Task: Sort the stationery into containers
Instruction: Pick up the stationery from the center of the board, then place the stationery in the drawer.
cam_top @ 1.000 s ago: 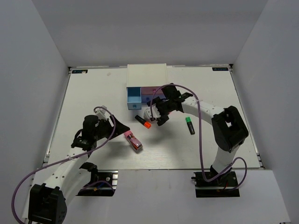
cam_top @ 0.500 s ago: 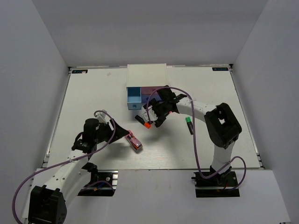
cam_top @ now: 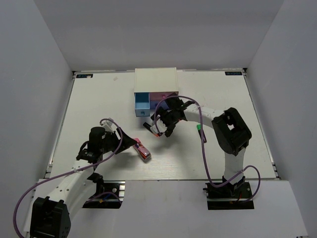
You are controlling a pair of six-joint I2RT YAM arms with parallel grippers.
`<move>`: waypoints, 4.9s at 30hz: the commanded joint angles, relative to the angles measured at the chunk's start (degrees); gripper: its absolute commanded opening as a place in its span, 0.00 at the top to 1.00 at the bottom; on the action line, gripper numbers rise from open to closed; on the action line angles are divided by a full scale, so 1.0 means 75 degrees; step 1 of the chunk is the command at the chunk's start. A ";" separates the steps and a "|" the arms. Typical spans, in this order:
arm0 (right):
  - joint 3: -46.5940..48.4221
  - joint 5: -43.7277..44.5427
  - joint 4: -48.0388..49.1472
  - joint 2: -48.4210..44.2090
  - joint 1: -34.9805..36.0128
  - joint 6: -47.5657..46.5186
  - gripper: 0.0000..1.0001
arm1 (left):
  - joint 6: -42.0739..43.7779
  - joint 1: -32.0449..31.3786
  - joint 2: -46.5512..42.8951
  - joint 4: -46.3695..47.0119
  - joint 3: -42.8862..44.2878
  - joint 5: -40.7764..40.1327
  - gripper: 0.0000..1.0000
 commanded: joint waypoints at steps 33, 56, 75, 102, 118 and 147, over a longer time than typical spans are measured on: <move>0.1128 0.0283 -0.3774 -0.0035 0.0137 -0.1102 0.10 | -0.0024 0.0027 -0.0263 0.0223 -0.0131 0.0149 0.25; 0.2371 0.0799 -0.4969 0.0704 0.0219 -0.0867 0.50 | -0.0024 0.0027 -0.0123 0.0293 -0.0131 0.0220 0.25; 0.1949 -0.0033 -0.4606 -0.1544 0.0254 0.0351 0.85 | -0.0094 0.0027 -0.0333 0.0282 -0.0131 0.0220 0.25; 0.3519 -0.0700 -0.1127 -0.1101 0.0302 -0.0397 0.89 | -0.0247 0.0027 -0.0111 0.0856 -0.0201 0.0290 0.25; 0.3636 -0.1146 -0.1512 -0.0468 0.0278 -0.2577 0.92 | -0.0247 0.0027 -0.0111 0.0996 -0.0341 0.0360 0.25; 0.4211 -0.0678 -0.2614 0.0211 0.0243 -0.4594 0.80 | -0.0247 0.0027 -0.0111 0.1067 -0.0482 0.0360 0.25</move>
